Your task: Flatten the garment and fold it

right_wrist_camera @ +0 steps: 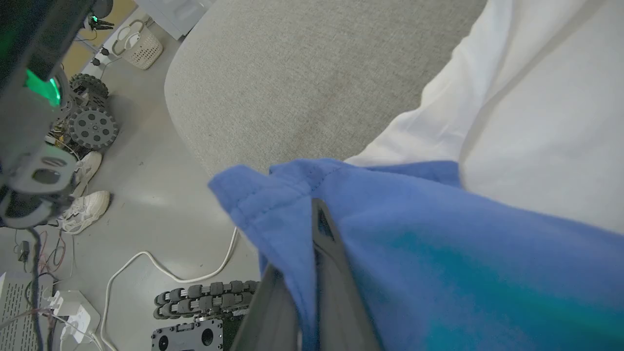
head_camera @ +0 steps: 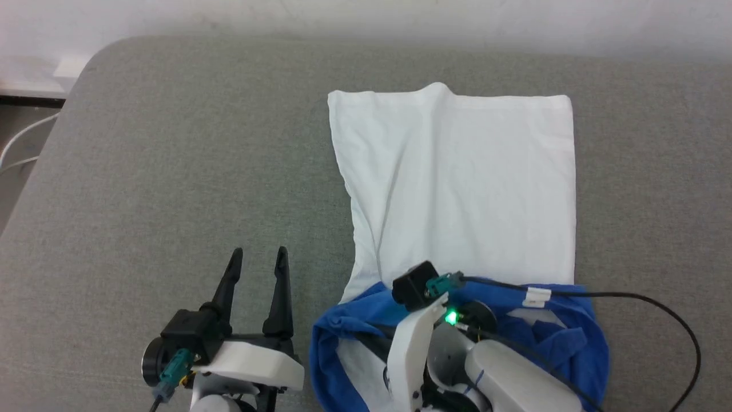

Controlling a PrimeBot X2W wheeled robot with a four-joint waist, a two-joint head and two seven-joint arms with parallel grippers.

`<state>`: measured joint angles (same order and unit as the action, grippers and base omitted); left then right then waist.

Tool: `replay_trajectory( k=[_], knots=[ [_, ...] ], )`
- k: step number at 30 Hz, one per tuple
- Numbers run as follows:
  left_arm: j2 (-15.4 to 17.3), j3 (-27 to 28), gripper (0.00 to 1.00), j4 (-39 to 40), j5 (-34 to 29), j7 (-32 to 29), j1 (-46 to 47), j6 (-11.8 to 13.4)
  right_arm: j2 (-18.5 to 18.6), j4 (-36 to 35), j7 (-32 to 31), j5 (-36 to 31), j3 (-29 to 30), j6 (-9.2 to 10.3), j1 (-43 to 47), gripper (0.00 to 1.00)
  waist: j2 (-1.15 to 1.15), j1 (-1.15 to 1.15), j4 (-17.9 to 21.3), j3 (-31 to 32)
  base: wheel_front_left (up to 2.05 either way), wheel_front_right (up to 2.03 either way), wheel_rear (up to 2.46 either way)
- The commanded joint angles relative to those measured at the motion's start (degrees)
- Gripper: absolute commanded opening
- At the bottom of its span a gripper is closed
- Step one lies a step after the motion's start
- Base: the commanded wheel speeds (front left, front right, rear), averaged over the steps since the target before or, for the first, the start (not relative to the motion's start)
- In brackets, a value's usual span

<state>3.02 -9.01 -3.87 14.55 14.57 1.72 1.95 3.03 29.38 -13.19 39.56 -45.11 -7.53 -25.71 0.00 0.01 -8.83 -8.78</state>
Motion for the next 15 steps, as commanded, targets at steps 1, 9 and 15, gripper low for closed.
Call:
replay_trajectory(
  k=[1,9,15],
  knots=[
    [-0.04,-0.26,1.00,-0.60,0.21,0.10,0.99,0.50,-0.13,1.87,2.14,1.89,-1.84,0.04,-0.86,1.00,0.00,-0.01,-0.22,-0.37,0.00,0.00,0.00],
    [0.20,0.60,1.00,-2.14,0.82,0.25,0.38,1.27,-0.14,2.05,15.17,1.85,-6.19,0.04,-5.57,1.00,0.00,-0.01,1.52,2.39,0.00,0.00,0.00],
    [0.48,1.62,1.00,-2.31,1.11,0.27,-1.21,2.48,-0.12,1.10,23.57,-2.46,-2.10,0.04,-5.18,1.00,0.00,-0.01,3.07,5.18,0.00,0.00,0.00]
  ],
)
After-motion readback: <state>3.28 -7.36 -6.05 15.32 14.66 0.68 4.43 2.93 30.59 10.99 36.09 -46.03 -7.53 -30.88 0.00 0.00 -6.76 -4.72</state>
